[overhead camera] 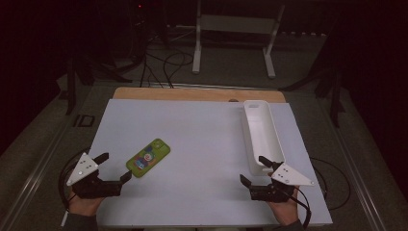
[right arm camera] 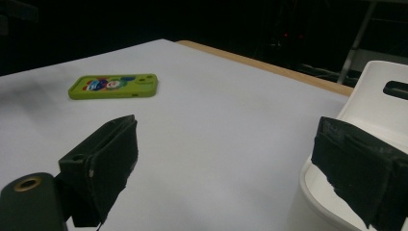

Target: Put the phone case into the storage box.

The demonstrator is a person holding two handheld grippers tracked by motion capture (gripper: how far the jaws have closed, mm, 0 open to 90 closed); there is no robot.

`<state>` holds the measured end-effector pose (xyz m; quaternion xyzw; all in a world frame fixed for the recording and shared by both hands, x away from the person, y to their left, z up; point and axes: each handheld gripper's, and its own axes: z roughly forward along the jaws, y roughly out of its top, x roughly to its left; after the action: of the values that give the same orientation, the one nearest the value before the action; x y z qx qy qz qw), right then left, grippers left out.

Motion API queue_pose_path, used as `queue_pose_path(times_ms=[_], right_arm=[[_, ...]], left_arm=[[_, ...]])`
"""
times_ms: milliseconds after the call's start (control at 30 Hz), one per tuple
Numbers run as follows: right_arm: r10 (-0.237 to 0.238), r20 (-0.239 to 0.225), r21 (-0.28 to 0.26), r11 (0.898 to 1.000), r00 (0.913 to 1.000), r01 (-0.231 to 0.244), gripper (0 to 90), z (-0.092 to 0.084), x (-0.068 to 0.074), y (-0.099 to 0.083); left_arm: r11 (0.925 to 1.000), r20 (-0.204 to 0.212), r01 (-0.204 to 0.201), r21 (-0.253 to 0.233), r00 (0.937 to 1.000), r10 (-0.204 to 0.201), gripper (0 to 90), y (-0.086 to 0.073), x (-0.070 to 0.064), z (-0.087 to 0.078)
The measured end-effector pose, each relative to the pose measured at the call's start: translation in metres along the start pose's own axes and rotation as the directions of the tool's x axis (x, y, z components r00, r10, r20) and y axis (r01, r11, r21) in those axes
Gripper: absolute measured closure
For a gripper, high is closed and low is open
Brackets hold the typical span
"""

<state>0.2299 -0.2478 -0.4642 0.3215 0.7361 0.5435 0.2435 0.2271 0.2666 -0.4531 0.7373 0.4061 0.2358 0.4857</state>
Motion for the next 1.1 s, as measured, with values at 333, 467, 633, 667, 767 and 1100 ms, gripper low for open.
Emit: queue_pose_path(times_ms=[333,467,633,667,767,1100], right_arm=[[0.014,-0.002,0.003,1.000,0.9999,-0.014,8.6,0.000,-0.001,0.001],[0.013,-0.002,0.005,1.000,0.9999,-0.013,8.6,0.000,-0.001,0.001],[0.012,0.000,0.004,1.000,0.9999,-0.012,8.6,0.001,-0.001,0.001],[0.011,0.000,0.005,1.000,0.9999,-0.011,8.6,0.001,-0.002,0.001],[0.015,-0.002,0.004,1.000,0.9999,-0.015,8.6,0.002,-0.001,0.001],[0.015,-0.004,0.007,1.000,0.9999,-0.015,8.6,0.003,-0.001,0.001]], left_arm=[[0.9996,0.013,-0.012,0.027,0.9998,0.011,0.0,0.006,0.002,0.007],[0.9993,0.020,-0.013,0.034,0.9997,0.012,0.0,0.008,0.003,0.009],[0.9993,0.021,-0.011,0.035,0.9997,0.010,0.0,0.010,0.004,0.011],[0.9994,0.022,-0.010,0.034,0.9997,0.009,0.0,0.011,0.004,0.012],[0.9992,0.020,-0.011,0.038,0.9997,0.010,0.0,0.012,0.004,0.015],[0.9970,0.032,-0.020,0.076,0.9993,0.017,0.0,0.014,0.008,0.025]])
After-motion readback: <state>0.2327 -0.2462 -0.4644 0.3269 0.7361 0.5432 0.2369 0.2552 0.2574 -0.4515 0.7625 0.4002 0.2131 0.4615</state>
